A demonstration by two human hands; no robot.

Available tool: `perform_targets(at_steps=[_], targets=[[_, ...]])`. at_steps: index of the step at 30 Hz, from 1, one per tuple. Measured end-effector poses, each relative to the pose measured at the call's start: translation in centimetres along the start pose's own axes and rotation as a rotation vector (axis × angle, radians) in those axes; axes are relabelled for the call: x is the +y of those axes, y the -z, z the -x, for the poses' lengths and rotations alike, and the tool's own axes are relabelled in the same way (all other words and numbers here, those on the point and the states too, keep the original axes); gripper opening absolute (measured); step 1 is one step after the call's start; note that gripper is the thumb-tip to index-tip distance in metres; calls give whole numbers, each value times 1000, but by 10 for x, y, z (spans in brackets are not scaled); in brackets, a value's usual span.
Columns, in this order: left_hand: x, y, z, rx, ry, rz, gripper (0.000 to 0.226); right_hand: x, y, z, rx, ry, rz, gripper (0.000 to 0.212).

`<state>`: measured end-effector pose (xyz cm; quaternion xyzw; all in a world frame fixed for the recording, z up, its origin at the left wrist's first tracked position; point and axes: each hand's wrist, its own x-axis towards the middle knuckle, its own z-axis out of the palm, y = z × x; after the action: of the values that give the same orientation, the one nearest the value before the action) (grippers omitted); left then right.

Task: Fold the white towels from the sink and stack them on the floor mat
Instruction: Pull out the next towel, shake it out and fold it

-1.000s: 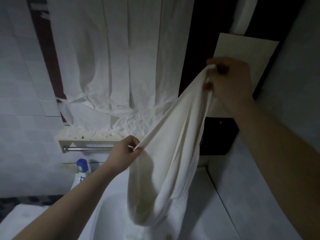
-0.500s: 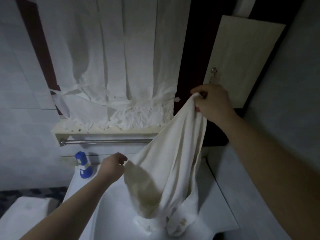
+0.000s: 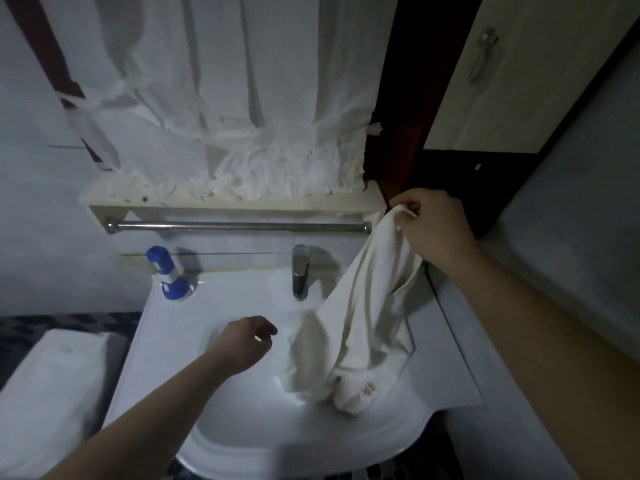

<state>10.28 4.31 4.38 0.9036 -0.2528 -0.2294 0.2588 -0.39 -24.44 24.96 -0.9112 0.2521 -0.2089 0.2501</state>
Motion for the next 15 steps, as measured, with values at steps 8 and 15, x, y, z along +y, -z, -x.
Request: perform_targets(at_steps=[8,15], targets=[[-9,-74,-2,-228,-43,5,22,57,-52,9,-27,-72,0,30],[-9,-139,-10,-279,-161,-94,14,103,-88,19,-65,-80,33,28]])
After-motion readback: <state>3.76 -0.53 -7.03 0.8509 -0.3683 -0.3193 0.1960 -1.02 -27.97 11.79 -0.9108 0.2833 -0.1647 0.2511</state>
